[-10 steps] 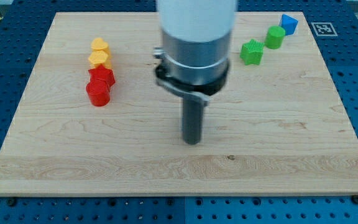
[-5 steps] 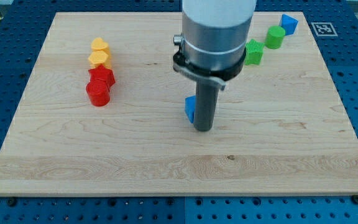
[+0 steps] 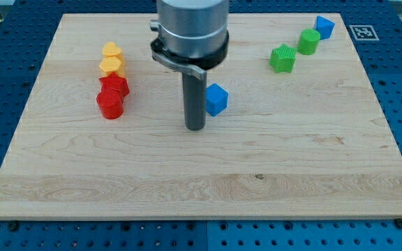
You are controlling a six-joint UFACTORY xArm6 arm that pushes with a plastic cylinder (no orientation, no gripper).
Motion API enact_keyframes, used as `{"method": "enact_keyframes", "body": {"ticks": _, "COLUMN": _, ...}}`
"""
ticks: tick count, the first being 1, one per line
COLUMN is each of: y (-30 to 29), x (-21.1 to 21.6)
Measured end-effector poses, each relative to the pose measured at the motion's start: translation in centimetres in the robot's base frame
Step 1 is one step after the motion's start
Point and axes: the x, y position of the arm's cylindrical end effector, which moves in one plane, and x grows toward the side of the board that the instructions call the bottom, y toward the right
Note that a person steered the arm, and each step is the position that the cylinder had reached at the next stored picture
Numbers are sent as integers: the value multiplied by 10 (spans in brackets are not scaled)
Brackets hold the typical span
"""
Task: Push the blue cube towards the green star
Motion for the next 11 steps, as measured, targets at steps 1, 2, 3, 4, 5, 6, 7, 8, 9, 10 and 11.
{"method": "enact_keyframes", "body": {"ticks": 1, "y": 11, "x": -26}}
{"method": "enact_keyframes", "body": {"ticks": 2, "y": 36, "x": -34}}
{"method": "enact_keyframes", "body": {"ticks": 3, "y": 58, "x": -34}}
{"method": "enact_keyframes", "body": {"ticks": 4, "y": 65, "x": -37}}
{"method": "enact_keyframes", "body": {"ticks": 5, "y": 65, "x": -48}}
{"method": "enact_keyframes", "body": {"ticks": 6, "y": 65, "x": -54}}
{"method": "enact_keyframes", "body": {"ticks": 7, "y": 65, "x": -54}}
{"method": "enact_keyframes", "body": {"ticks": 8, "y": 65, "x": -58}}
{"method": "enact_keyframes", "body": {"ticks": 9, "y": 65, "x": -60}}
{"method": "enact_keyframes", "body": {"ticks": 10, "y": 69, "x": -60}}
{"method": "enact_keyframes", "body": {"ticks": 11, "y": 76, "x": -60}}
